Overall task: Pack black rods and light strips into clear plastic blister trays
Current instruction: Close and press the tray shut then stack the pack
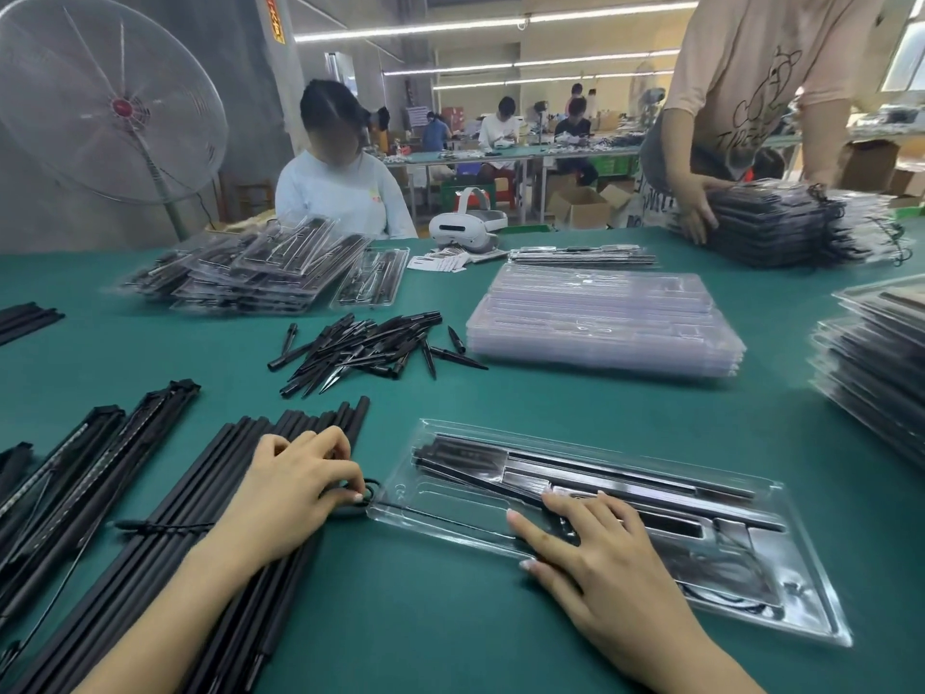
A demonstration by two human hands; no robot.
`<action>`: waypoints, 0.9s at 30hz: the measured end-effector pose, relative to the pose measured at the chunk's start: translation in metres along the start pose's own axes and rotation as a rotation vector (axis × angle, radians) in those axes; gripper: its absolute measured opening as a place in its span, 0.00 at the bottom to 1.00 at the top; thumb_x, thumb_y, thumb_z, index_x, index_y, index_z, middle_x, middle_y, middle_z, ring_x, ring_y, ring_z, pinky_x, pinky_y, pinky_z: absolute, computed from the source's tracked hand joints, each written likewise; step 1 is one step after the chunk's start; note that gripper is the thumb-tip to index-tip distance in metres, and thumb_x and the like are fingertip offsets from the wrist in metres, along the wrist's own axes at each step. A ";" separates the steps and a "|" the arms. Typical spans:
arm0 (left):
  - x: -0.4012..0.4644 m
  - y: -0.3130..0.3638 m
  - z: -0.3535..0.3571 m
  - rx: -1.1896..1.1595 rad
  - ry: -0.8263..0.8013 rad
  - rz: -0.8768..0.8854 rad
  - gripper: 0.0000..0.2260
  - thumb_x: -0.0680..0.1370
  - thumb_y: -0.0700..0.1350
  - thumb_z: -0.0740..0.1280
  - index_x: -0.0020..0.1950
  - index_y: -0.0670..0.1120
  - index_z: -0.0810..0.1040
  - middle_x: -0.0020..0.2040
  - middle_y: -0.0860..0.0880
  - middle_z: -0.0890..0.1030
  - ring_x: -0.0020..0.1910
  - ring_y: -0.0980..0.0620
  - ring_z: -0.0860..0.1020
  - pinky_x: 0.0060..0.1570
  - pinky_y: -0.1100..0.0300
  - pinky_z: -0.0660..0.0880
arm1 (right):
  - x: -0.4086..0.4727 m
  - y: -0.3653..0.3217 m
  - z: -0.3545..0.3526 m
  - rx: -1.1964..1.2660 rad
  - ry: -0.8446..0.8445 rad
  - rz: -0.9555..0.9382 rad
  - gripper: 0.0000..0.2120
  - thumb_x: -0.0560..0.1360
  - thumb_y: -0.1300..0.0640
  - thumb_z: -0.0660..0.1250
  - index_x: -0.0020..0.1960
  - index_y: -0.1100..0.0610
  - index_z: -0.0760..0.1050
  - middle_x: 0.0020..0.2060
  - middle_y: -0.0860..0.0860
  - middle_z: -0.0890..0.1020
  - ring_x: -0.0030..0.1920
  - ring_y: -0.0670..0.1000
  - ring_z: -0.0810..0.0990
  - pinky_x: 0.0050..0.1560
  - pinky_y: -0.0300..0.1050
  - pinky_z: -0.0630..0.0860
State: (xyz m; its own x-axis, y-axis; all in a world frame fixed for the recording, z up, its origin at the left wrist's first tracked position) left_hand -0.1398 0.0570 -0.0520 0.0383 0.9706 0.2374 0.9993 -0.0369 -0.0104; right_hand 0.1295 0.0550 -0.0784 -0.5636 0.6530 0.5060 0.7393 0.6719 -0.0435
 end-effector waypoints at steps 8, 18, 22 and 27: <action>-0.001 0.004 0.005 -0.055 -0.074 0.023 0.03 0.77 0.54 0.67 0.44 0.61 0.79 0.48 0.61 0.72 0.47 0.62 0.73 0.53 0.58 0.61 | -0.001 0.002 0.002 -0.008 0.008 0.003 0.20 0.75 0.42 0.56 0.60 0.43 0.79 0.51 0.48 0.82 0.47 0.49 0.81 0.57 0.48 0.65; 0.048 0.011 0.023 -0.408 -0.285 -0.194 0.15 0.73 0.59 0.70 0.55 0.53 0.78 0.46 0.57 0.78 0.46 0.56 0.77 0.51 0.61 0.73 | 0.006 0.002 0.003 -0.058 -0.040 -0.033 0.20 0.74 0.40 0.54 0.57 0.40 0.80 0.47 0.46 0.81 0.46 0.47 0.80 0.53 0.42 0.67; 0.059 0.018 0.052 -0.534 -0.554 -0.236 0.14 0.71 0.57 0.73 0.48 0.48 0.80 0.35 0.56 0.80 0.34 0.62 0.77 0.35 0.70 0.70 | 0.005 0.001 0.004 -0.017 -0.032 -0.022 0.19 0.74 0.41 0.55 0.57 0.41 0.81 0.47 0.47 0.81 0.46 0.48 0.81 0.54 0.43 0.64; 0.048 0.020 0.053 -0.602 -0.814 -0.223 0.10 0.74 0.46 0.73 0.49 0.43 0.76 0.38 0.52 0.79 0.35 0.57 0.77 0.34 0.69 0.71 | 0.001 0.005 -0.002 0.039 -0.029 -0.096 0.19 0.77 0.41 0.53 0.60 0.40 0.78 0.50 0.46 0.81 0.49 0.47 0.80 0.56 0.43 0.65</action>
State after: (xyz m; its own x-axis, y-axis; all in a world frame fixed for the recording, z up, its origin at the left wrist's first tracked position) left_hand -0.1176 0.1152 -0.0924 0.0635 0.8284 -0.5566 0.8273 0.2683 0.4936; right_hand 0.1332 0.0584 -0.0765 -0.6421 0.5942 0.4844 0.6666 0.7448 -0.0301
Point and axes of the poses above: each hand's wrist, its own x-axis towards the middle knuckle, its own z-axis out of the palm, y = z × x, the point moved 8 cm from there along x, towards the middle knuckle
